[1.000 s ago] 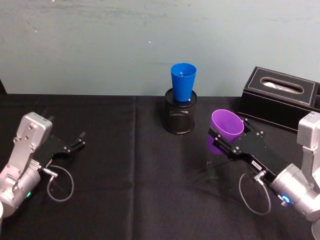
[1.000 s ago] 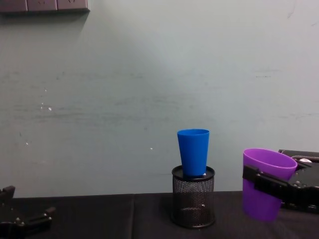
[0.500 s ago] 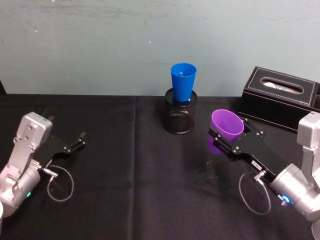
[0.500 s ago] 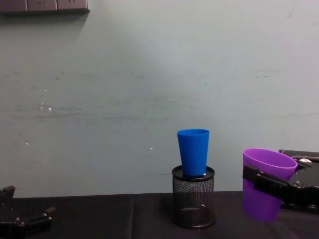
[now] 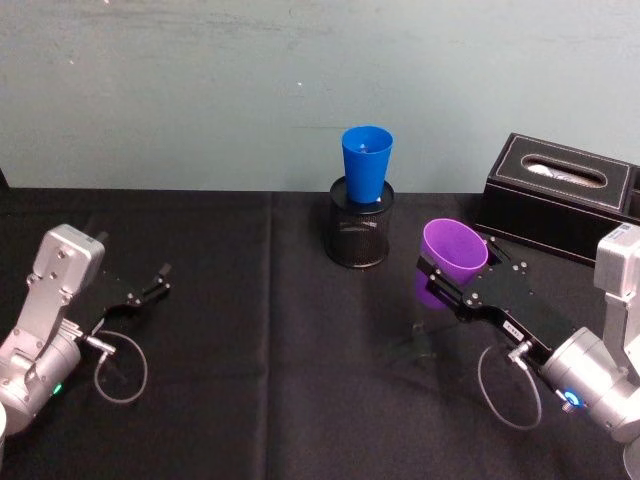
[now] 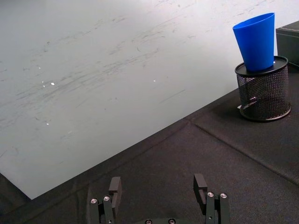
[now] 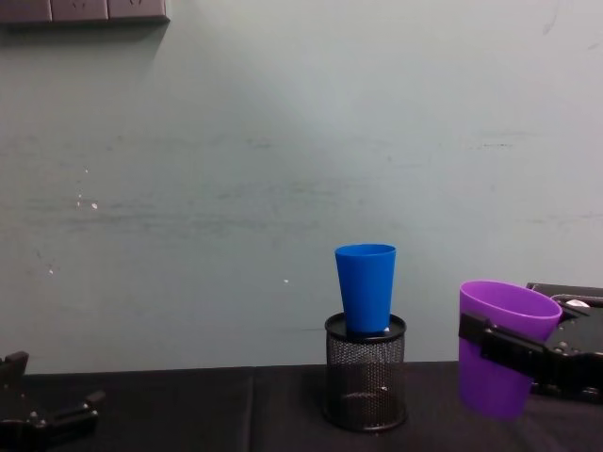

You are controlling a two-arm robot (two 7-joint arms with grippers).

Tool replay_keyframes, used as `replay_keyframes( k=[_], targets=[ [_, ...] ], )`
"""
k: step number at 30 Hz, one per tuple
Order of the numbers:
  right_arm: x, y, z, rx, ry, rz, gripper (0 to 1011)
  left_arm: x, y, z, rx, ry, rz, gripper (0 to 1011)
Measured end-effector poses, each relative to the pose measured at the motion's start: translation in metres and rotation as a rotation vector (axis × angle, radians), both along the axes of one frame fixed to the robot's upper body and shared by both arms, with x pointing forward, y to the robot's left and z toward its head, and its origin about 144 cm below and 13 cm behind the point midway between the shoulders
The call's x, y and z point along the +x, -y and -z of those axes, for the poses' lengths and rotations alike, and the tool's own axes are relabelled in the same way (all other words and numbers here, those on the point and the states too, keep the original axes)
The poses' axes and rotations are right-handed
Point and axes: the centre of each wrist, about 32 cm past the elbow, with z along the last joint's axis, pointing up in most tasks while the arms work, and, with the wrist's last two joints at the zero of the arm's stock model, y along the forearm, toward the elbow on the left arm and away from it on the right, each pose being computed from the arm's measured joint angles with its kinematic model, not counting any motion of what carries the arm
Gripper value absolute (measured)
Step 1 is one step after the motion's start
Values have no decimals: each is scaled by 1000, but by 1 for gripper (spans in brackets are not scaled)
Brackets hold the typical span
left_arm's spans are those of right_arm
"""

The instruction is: Pick up one cup with a gripper and tap it against the other cup.

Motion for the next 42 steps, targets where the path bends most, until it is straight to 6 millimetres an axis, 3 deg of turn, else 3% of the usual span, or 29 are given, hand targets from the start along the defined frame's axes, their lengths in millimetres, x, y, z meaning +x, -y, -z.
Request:
replay_keyframes(
  k=[16, 42],
  targets=[
    [0, 0, 0, 0, 0, 0, 734, 0, 0, 0, 0, 0, 0, 1011],
    [55, -29, -11, 5, 43, 14, 734, 0, 0, 0, 0, 0, 0, 1011]
  ],
)
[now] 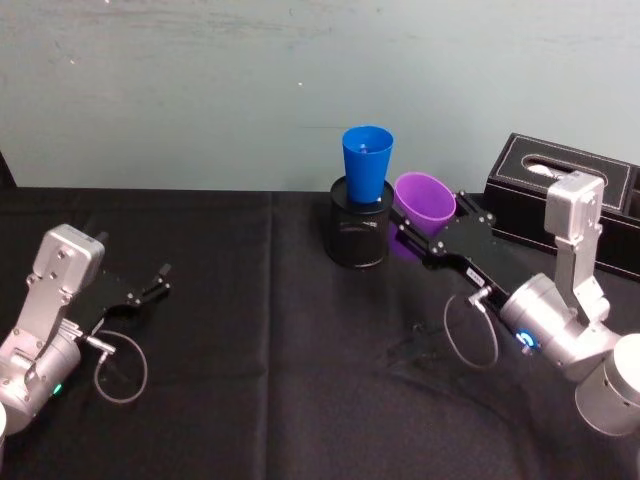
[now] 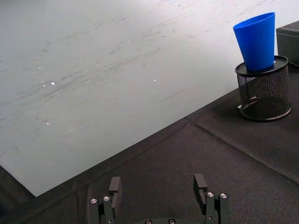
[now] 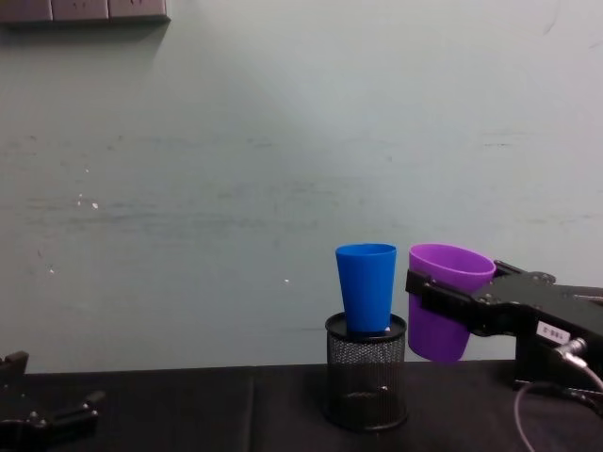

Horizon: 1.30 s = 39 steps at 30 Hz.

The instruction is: Pick up one cup with a gripper and tap it against the other cup.

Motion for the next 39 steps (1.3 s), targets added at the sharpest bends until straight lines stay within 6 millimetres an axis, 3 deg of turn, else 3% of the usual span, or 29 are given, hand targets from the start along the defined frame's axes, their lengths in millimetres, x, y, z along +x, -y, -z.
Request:
replay_keyframes(
  k=[23, 39],
  targets=[
    [47, -12, -7, -30, -5, -13, 734, 0, 0, 0, 0, 0, 0, 1011],
    [63, -16, -10, -27, -4, -23, 734, 0, 0, 0, 0, 0, 0, 1011]
  ],
)
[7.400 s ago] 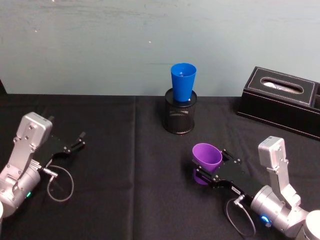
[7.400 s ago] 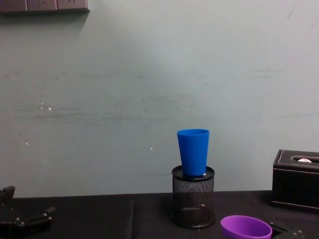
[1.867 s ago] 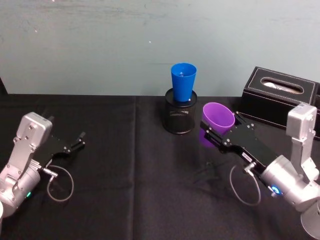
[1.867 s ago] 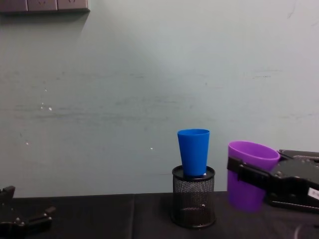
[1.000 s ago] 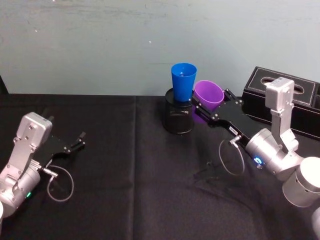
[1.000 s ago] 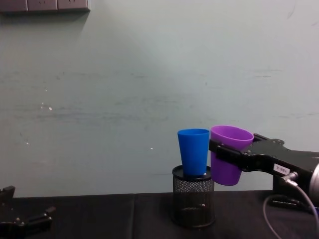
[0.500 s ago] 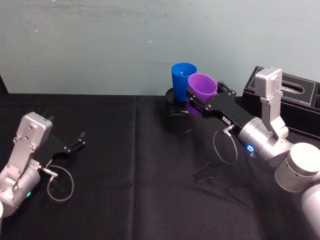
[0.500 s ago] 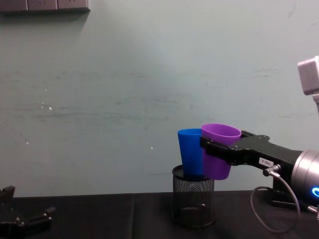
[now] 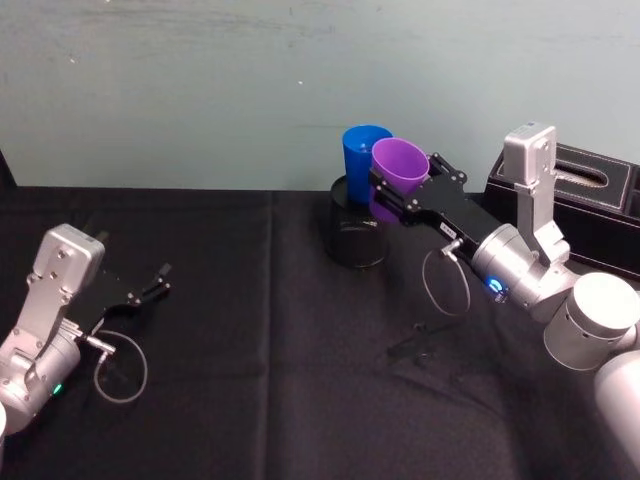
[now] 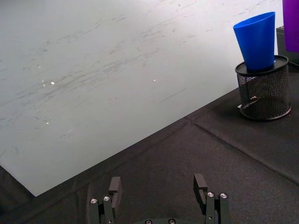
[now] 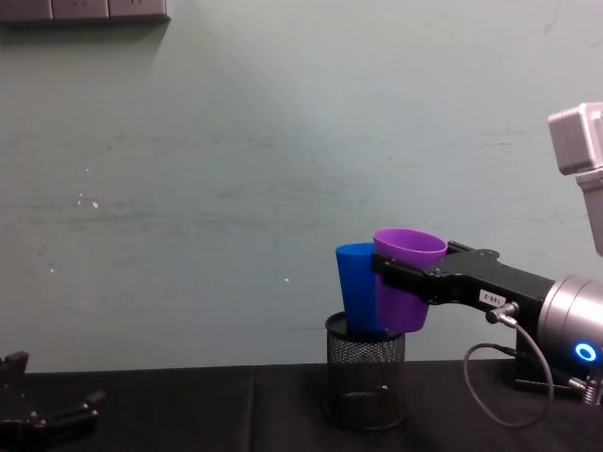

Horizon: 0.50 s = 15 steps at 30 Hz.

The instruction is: Pick up one cup with a gripper and tap it against the other cup.

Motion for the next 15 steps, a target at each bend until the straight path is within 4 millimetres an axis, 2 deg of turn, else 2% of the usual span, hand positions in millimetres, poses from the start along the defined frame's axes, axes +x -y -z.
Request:
replay_keyframes(
  k=[15],
  targets=[
    [6, -1, 0, -1, 9, -8, 734, 0, 0, 0, 0, 0, 0, 1011]
  ],
)
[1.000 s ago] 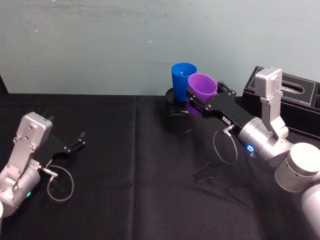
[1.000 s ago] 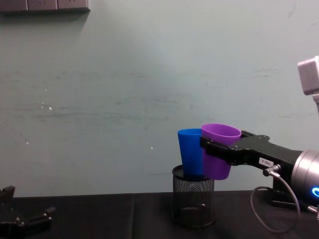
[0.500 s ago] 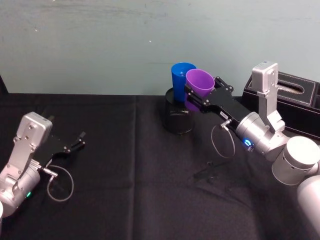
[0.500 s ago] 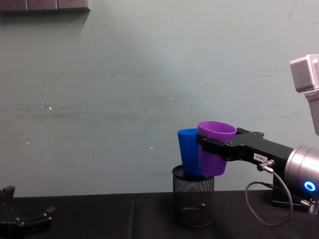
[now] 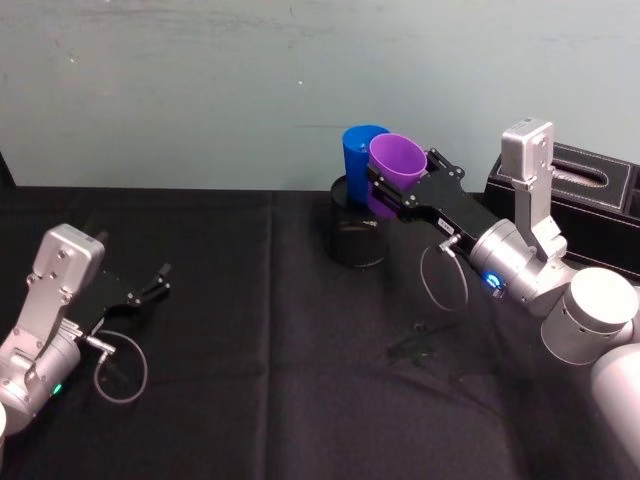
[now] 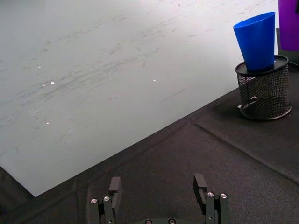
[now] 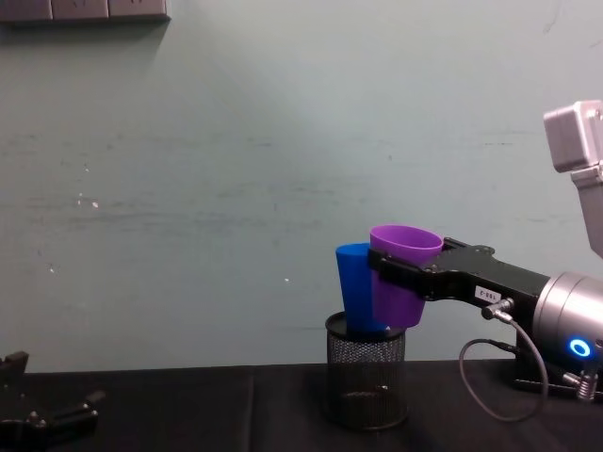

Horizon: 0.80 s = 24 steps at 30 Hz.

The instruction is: Pick up one cup with a gripper and tap it against the other cup.

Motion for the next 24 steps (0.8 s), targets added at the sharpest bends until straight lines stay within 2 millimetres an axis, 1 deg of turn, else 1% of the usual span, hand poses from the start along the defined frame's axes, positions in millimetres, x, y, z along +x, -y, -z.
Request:
replay_keyframes(
  k=[24],
  targets=[
    [15, -2, -2, -7, 12, -5, 734, 0, 0, 0, 0, 0, 0, 1011]
  ],
)
